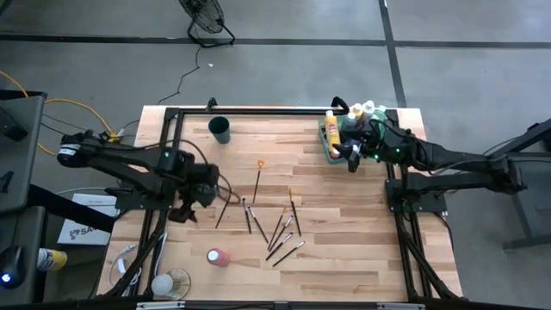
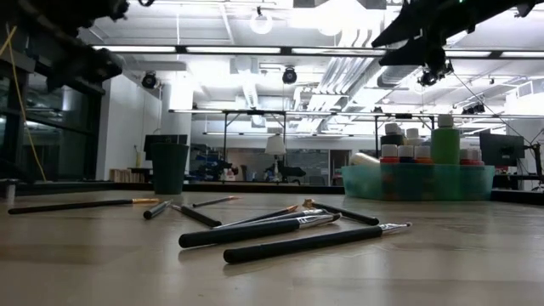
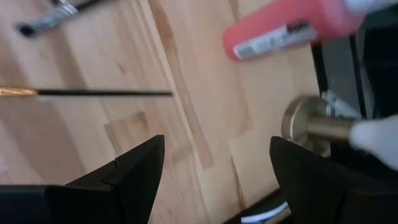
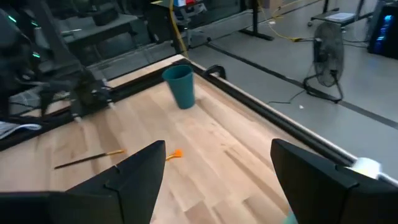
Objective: Pick & Place Paint Supplies
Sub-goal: Put the big pink paint bottle into the green bin
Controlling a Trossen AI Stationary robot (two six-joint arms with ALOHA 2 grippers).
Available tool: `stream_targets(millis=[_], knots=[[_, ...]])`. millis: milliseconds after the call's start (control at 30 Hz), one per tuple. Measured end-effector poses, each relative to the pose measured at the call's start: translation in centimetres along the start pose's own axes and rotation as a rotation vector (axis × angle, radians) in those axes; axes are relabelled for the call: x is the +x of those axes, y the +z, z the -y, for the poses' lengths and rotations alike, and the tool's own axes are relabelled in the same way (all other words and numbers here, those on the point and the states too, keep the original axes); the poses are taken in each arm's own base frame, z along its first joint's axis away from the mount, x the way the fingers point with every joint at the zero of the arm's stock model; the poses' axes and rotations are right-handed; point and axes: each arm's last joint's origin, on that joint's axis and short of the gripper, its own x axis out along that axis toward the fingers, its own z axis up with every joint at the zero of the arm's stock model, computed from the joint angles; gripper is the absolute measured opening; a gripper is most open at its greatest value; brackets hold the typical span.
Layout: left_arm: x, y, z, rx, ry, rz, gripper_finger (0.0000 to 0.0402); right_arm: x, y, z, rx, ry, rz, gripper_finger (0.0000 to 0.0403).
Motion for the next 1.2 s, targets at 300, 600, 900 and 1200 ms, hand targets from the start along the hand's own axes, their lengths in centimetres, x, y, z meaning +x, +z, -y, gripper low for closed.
stream_targets(millis=[300, 600, 900, 1200], knots=[[3.6, -1.2, 1.6, 0.117, -0.037, -0.11, 0.0285, -0.7, -1.2, -3.2, 0.002, 0.078, -0.021, 0.0286], [4.5, 0.2, 2.5, 0.082, -0.037, -0.019, 0.0285, -0.6, -2.6, -5.6, -0.041, 0.116, -0.071, 0.0286], [5.2, 3.6, 2.9, -0.051, -0.026, 0.249, 0.0285, -1.2, -3.1, -6.8, -0.076, 0.193, -0.081, 0.0286], [6.1, 2.5, 4.7, 0.001, 0.027, 0.17, 0.0285, -1.9, -3.4, -7.6, -0.159, 0.258, -0.083, 0.0286]])
